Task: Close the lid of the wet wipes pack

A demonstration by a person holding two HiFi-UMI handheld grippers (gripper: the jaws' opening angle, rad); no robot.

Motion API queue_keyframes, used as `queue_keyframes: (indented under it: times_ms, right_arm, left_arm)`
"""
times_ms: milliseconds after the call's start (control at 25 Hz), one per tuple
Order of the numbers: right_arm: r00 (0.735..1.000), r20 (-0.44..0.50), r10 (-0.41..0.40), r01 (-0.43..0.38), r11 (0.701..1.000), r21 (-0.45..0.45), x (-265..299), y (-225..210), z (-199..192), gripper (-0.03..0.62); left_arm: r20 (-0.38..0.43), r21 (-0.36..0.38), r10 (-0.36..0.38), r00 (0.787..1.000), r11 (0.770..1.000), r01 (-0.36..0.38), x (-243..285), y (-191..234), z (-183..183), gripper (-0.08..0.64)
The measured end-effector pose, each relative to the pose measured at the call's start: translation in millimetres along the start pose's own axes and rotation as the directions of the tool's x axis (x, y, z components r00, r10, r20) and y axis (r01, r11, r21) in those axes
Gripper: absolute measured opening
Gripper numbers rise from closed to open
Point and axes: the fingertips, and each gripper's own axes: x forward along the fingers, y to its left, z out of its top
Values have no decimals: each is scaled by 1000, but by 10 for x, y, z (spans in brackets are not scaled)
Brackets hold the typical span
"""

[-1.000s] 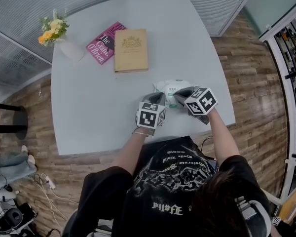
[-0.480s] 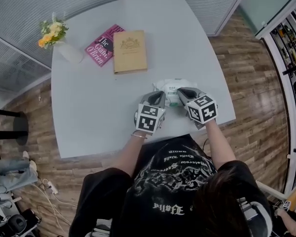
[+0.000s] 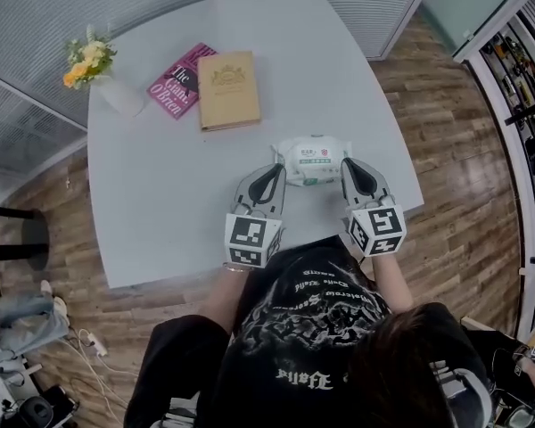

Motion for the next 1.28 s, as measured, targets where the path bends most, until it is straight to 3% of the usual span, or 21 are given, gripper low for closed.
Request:
queue_keyframes:
  times_ms: [160,440,880,1280]
  right_arm:
    - [998,29,-63,64,998,-28,-209,25,-10,0]
    - [994,35,-107,108,993,-51,-312,-55,-9,-1]
    - [996,32,-79,82,992,-94,-331,100,39,-2]
    - [995,44,-95,99,991,-95,-415,77,43,-2]
  left_arm:
    - [41,-1,58,997,998,-58,-200,8,59,11]
    - [76,9,85,994,996,-86,-278,41,116,11]
    - [93,75,82,992,993,-89,-343,-7,194,11]
    - [88,85,82,993,992,-89,-353,-78,154,11]
